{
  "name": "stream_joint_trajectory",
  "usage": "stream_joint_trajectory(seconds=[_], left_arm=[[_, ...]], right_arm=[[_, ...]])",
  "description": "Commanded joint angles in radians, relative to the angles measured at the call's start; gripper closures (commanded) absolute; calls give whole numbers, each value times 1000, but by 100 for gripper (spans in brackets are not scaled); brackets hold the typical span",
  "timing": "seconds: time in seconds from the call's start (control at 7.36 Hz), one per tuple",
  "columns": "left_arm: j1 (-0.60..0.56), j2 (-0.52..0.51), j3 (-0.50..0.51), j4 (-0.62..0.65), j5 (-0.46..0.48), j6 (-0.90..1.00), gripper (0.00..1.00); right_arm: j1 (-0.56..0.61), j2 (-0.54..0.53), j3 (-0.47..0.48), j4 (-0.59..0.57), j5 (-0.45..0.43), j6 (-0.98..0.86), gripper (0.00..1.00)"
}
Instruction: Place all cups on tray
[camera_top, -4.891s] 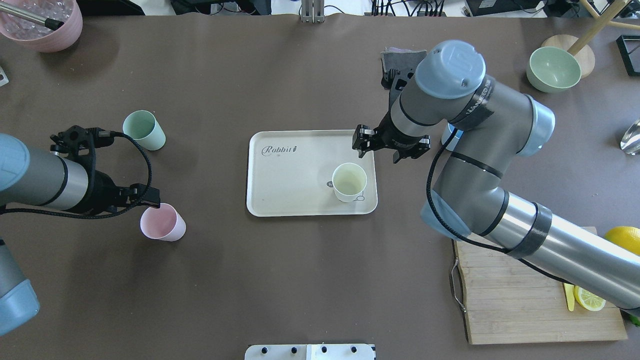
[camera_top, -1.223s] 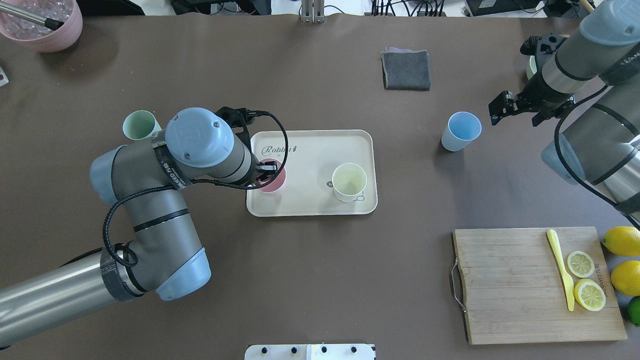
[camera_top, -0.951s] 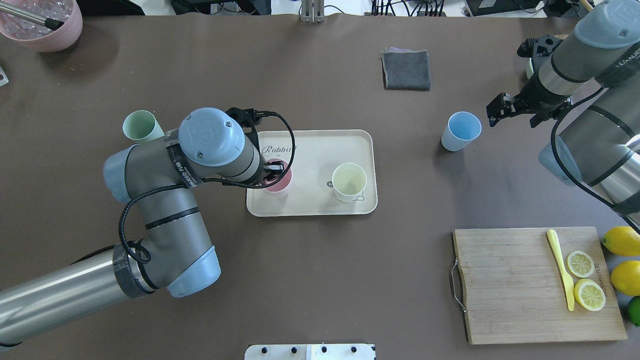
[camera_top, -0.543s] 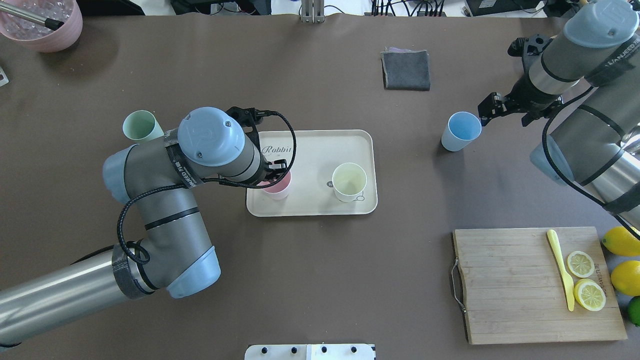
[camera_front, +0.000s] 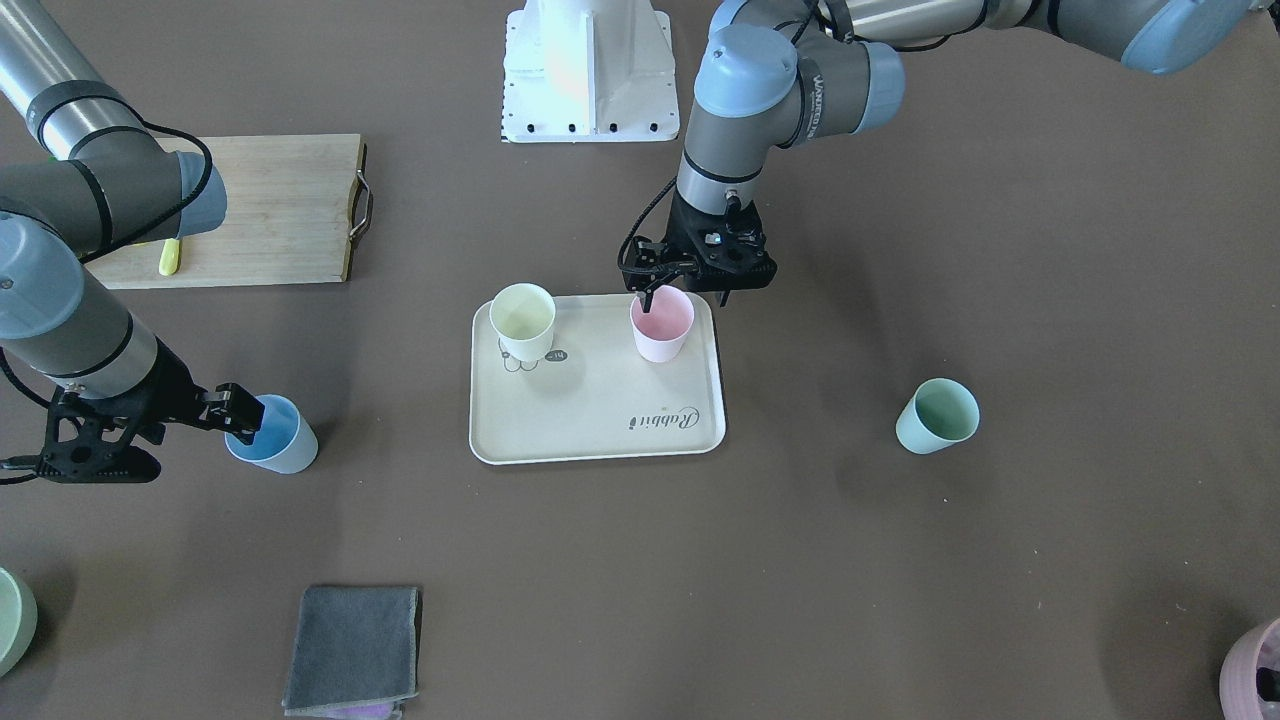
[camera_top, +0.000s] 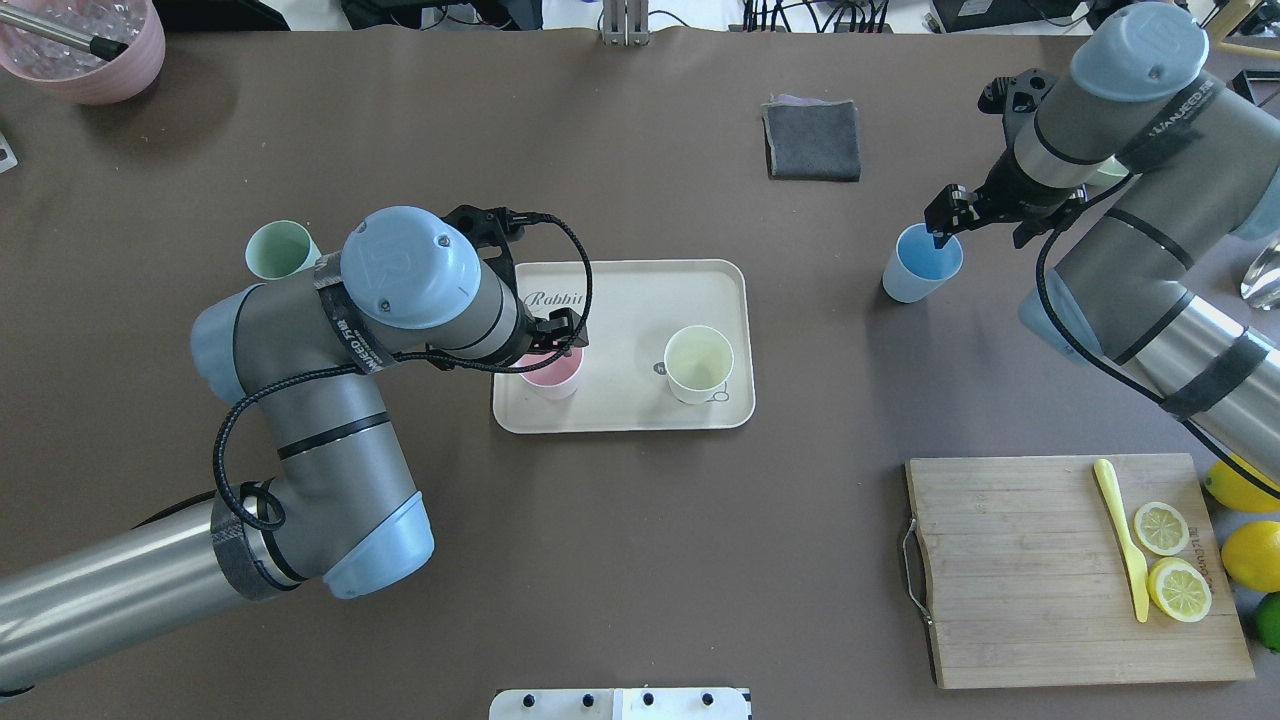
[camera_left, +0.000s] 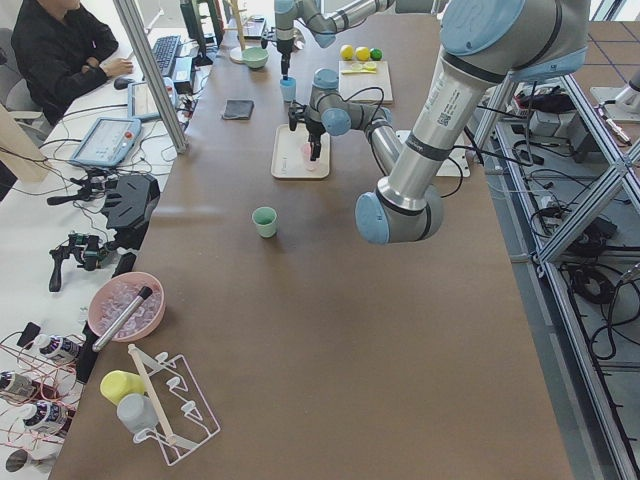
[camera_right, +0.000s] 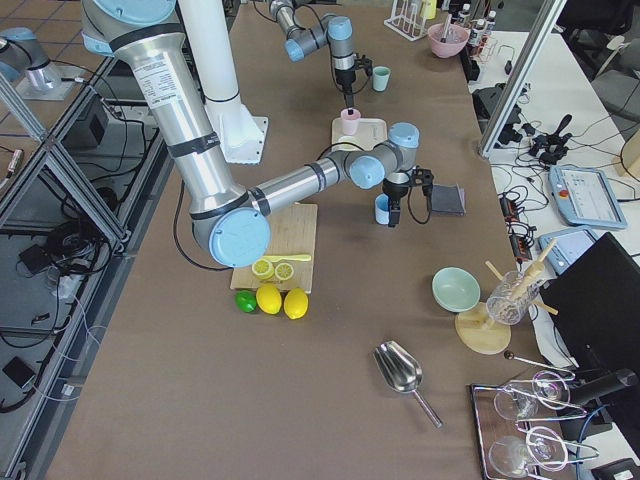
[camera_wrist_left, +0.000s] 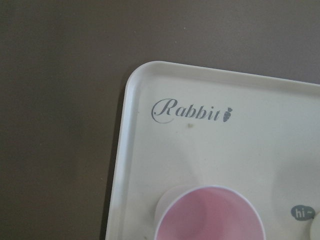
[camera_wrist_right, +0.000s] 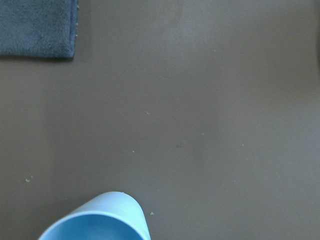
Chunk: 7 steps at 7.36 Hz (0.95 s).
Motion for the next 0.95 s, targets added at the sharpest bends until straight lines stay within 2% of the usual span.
stream_joint_trajectory(seconds=[0.0,0.14,0.27,0.41,0.82], left_arm=[[-25,21,-33,4,-7,27,2],[-26,27,-44,6,-8,30,2],[-37,21,-47,7,-10,30,2],[-58,20,-69,24,-40,47,2],[-213,27,-93,86,-167,215,2]], right_arm=[[-55,-14,-19,80,-22,66,1],[-55,-29,-18,91,-17,57,31],[-53,-35,-16,116,-13,54,94],[-53,-34,-10,121,-11,55,100],[-50,-28,43,109,-10,67,100]])
